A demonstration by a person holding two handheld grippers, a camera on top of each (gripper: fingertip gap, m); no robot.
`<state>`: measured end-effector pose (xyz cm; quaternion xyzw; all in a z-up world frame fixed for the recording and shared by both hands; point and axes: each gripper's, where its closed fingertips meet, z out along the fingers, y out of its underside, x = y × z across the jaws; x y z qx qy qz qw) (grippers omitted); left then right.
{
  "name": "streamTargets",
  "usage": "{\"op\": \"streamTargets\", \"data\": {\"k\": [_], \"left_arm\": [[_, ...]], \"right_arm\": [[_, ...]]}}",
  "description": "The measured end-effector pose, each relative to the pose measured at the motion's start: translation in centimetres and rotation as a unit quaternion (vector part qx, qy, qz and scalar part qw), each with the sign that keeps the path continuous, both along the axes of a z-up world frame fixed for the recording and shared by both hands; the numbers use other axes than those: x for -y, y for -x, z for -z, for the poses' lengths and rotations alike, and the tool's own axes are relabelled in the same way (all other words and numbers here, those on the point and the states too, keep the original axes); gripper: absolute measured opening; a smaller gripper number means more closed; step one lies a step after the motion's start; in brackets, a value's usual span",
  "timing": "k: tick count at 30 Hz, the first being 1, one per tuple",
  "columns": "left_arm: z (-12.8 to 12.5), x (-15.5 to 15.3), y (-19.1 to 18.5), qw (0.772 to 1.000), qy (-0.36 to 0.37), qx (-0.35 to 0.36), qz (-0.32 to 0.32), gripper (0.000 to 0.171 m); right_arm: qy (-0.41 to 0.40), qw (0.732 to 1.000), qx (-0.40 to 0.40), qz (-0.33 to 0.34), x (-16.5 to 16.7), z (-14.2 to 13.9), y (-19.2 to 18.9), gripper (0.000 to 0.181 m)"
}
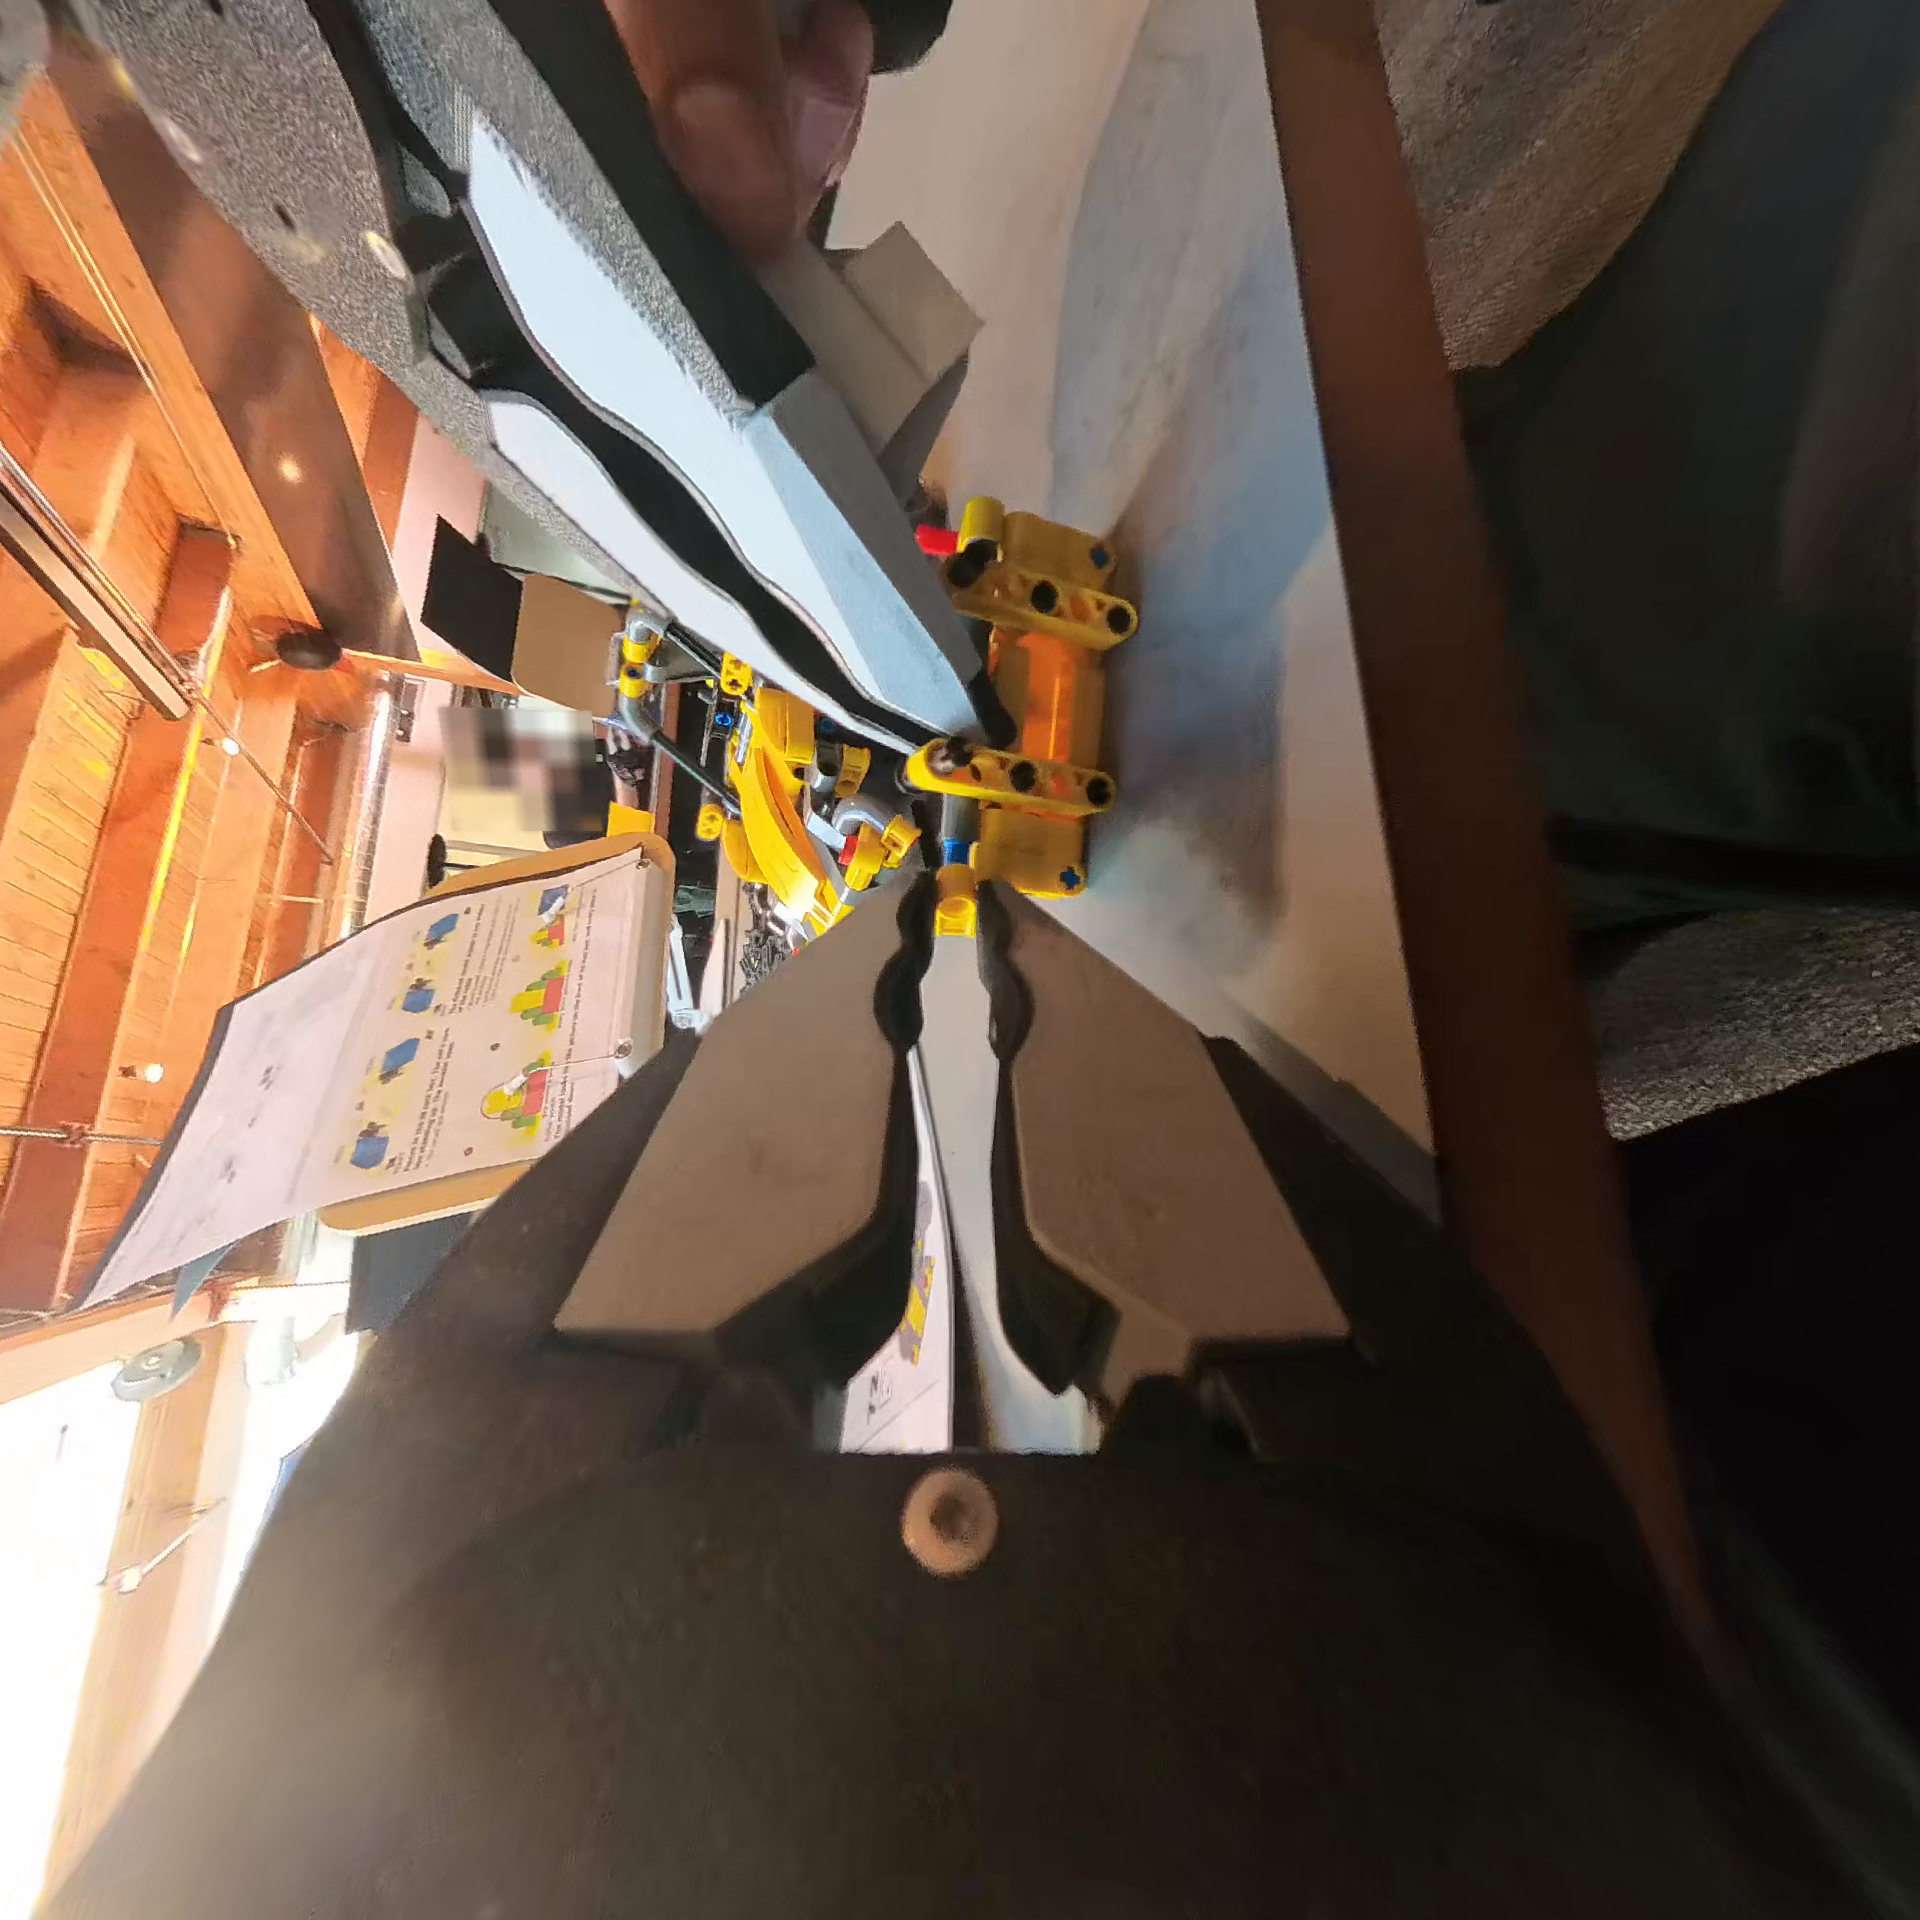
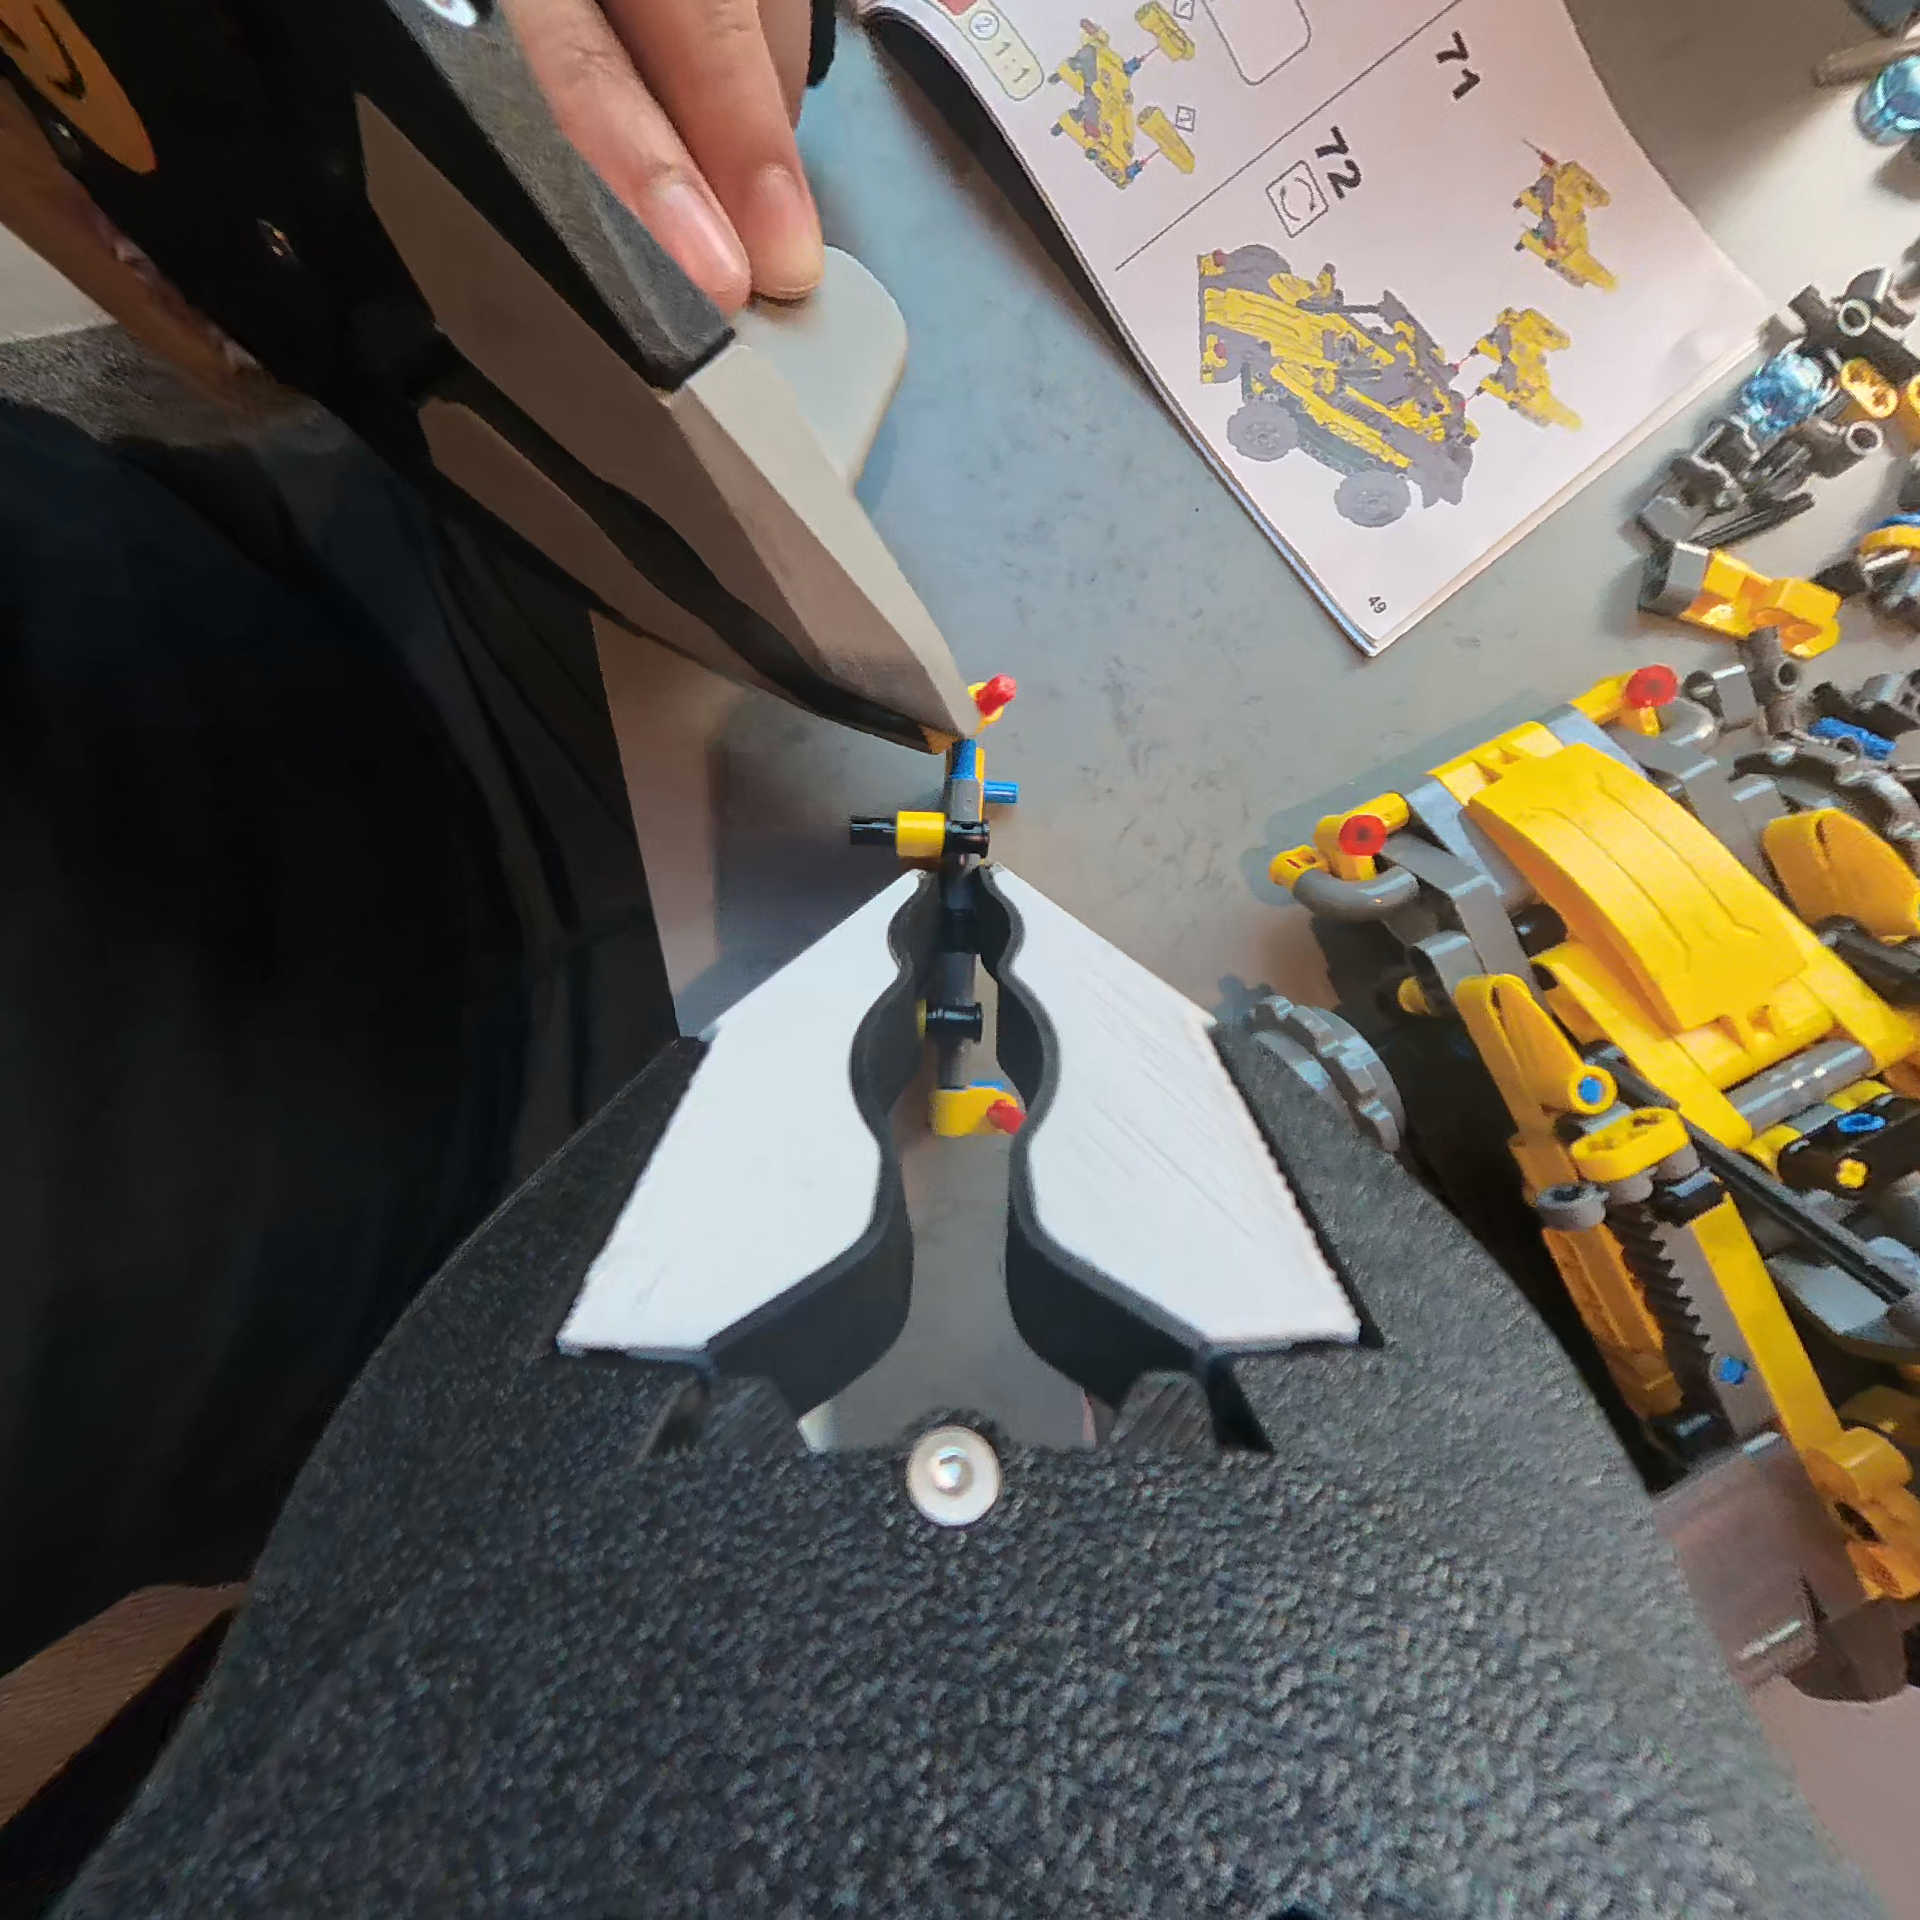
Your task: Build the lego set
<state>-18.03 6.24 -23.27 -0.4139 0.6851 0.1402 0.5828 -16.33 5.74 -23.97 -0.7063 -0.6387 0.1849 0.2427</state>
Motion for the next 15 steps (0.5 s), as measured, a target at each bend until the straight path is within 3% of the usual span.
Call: {"op": "streamTargets", "data": {"k": [8,15], "left_arm": [[-0.2,-0.1,0.0,1.0,0.0,-0.001,0.019,0.004],[-2.9,-0.3,0.9,0.997,-0.01,0.07,0.011,0.004]], "right_arm": [[-0.039,0.999,-0.005,-0.032,0.1,-0.1,-0.1,0.007],[0.012,0.998,-0.044,-0.041,0.4,-1.2,-0.3,0.016]]}}
